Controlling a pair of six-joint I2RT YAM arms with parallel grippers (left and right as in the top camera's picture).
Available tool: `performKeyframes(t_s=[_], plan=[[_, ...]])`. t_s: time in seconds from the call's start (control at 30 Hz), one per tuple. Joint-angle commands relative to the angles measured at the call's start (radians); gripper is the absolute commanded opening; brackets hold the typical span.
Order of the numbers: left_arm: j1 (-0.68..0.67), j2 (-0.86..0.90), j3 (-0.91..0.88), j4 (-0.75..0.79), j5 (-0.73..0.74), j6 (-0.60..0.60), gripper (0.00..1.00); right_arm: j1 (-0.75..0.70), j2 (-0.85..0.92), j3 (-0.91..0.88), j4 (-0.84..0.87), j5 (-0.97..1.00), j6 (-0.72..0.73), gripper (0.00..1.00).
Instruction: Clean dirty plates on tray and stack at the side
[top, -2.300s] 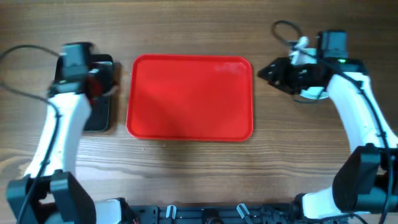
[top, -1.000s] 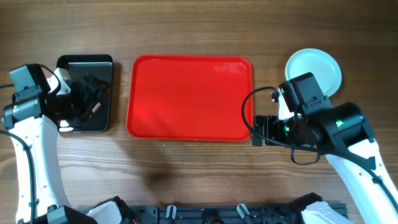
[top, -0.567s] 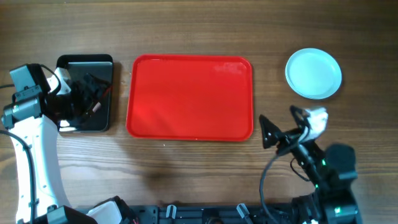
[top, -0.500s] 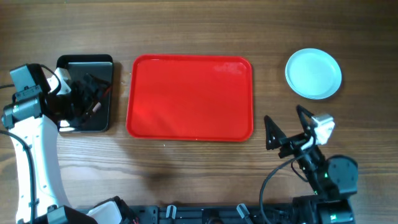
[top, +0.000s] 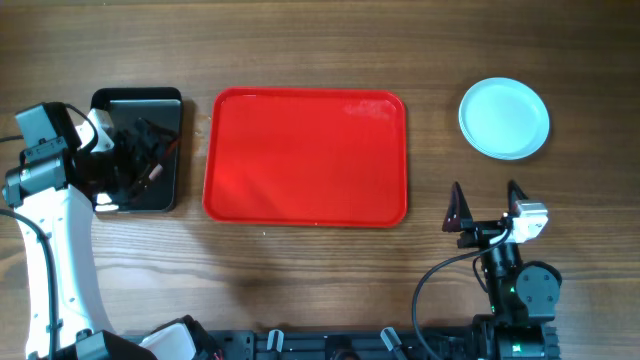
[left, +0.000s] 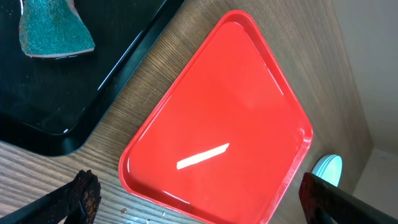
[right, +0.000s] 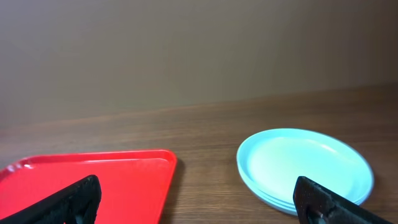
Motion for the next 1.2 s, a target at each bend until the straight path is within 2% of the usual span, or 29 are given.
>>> performKeyframes(t_s=[0.0, 0.43, 0.47, 0.53, 0.6, 0.73, 0.87, 1.0, 1.17], plan=[[-0.002, -0.001, 0.003, 0.0, 0.012, -0.006, 1.0, -0.006, -0.014, -0.001, 0.003, 0.03, -0.064, 1.0], [-0.002, 0.0, 0.003, -0.002, 0.008, -0.005, 1.0, -0.006, -0.013, -0.001, 0.003, 0.031, -0.064, 1.0], [-0.002, 0.0, 0.003, -0.002, -0.064, 0.011, 1.0, -0.006, -0.011, -0.001, 0.003, 0.031, -0.064, 1.0], [-0.018, -0.04, -0.005, -0.049, -0.119, 0.014, 1.0, -0.006, -0.011, -0.001, 0.003, 0.031, -0.064, 1.0], [-0.081, -0.131, -0.069, -0.053, -0.187, 0.021, 1.0, -0.006, -0.011, -0.001, 0.003, 0.031, -0.063, 1.0], [-0.217, -0.477, -0.366, 0.226, -0.236, 0.021, 1.0, -0.006, -0.011, -0.001, 0.003, 0.031, -0.064, 1.0], [-0.286, -0.783, -0.598, 0.34, -0.236, 0.021, 1.0, -0.006, -0.011, -0.001, 0.003, 0.031, -0.064, 1.0], [-0.325, -0.967, -0.739, 0.429, -0.236, 0.021, 1.0, -0.006, -0.011, -0.001, 0.003, 0.031, -0.063, 1.0], [-0.367, -1.201, -0.933, 0.67, -0.237, 0.013, 1.0, -0.006, -0.011, -0.001, 0.003, 0.031, -0.063, 1.0]])
